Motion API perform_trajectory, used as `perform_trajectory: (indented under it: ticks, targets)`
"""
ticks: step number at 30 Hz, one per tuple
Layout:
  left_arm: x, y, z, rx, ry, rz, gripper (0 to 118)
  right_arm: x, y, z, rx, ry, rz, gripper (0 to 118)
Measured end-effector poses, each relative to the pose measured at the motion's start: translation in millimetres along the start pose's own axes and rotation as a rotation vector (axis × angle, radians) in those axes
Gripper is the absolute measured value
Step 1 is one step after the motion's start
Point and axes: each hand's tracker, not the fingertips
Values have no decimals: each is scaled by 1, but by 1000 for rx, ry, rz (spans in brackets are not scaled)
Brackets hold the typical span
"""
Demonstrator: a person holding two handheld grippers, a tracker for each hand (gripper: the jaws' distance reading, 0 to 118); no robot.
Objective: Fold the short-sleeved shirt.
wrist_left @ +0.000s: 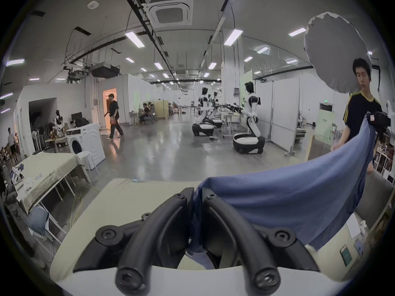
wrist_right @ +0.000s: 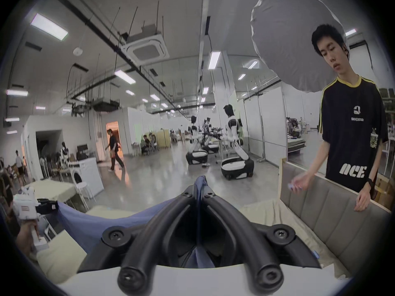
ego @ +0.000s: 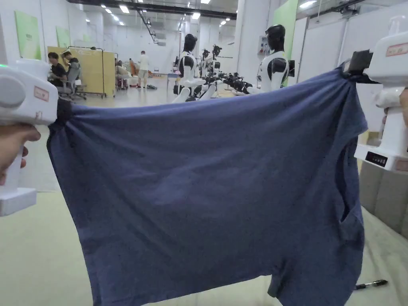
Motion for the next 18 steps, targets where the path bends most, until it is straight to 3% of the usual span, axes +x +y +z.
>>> perform_trajectory:
  ticks: [7,14,18]
  targets:
    - [-9,33,-28,69,49,-25,8,-4,16,-32,48,29,-10,3]
    - [-2,-61,-68,37,93,-13,8,15,-76,-75,-89,-26,-16,3]
    - [-1,-97,-67,26,44,60,8,23,-104,-61,-94,-14,-23,3]
